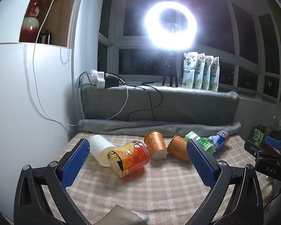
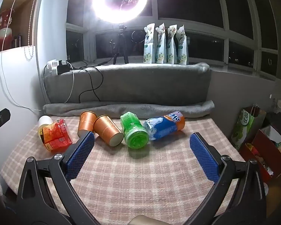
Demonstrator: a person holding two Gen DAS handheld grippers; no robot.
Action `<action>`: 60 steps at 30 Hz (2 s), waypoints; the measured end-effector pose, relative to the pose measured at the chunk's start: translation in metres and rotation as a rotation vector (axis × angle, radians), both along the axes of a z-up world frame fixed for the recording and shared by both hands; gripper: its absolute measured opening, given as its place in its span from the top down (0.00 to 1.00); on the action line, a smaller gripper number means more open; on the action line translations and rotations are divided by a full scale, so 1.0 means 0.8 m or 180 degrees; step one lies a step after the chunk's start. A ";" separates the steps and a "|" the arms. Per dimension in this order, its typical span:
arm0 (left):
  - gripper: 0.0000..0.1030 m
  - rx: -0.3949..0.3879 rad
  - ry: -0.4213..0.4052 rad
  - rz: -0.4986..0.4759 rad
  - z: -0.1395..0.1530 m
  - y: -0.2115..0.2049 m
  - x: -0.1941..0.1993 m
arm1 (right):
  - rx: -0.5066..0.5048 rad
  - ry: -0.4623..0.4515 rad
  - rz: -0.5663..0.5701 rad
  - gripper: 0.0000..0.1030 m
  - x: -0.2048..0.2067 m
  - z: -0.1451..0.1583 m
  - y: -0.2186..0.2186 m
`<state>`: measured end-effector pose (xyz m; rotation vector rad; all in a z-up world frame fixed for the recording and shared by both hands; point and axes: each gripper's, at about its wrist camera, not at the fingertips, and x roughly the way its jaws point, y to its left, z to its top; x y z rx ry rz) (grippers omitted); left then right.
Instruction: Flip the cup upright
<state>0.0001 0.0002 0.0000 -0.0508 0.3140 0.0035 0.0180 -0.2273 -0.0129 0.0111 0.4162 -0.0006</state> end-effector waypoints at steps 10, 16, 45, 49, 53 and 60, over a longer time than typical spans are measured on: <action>0.01 0.0014 0.0021 0.0018 -0.005 -0.004 -0.002 | -0.0018 -0.0082 -0.0067 0.00 -0.001 0.005 -0.007; 0.01 -0.0021 0.0042 0.0000 -0.005 -0.001 -0.002 | -0.0027 -0.0116 -0.0107 0.00 -0.004 0.010 -0.005; 0.01 -0.0028 0.0019 -0.0020 0.002 0.001 -0.003 | -0.0057 -0.0223 -0.0111 0.00 -0.005 0.017 -0.001; 0.01 -0.0029 0.0025 -0.0019 0.002 0.000 -0.002 | -0.0058 -0.0220 -0.0116 0.00 -0.005 0.017 -0.001; 0.01 -0.0031 0.0026 -0.0020 0.001 -0.001 -0.002 | -0.0061 -0.0221 -0.0117 0.00 -0.005 0.017 -0.001; 0.01 -0.0032 0.0031 -0.0016 0.001 -0.002 -0.002 | -0.0060 -0.0221 -0.0115 0.00 -0.004 0.016 -0.002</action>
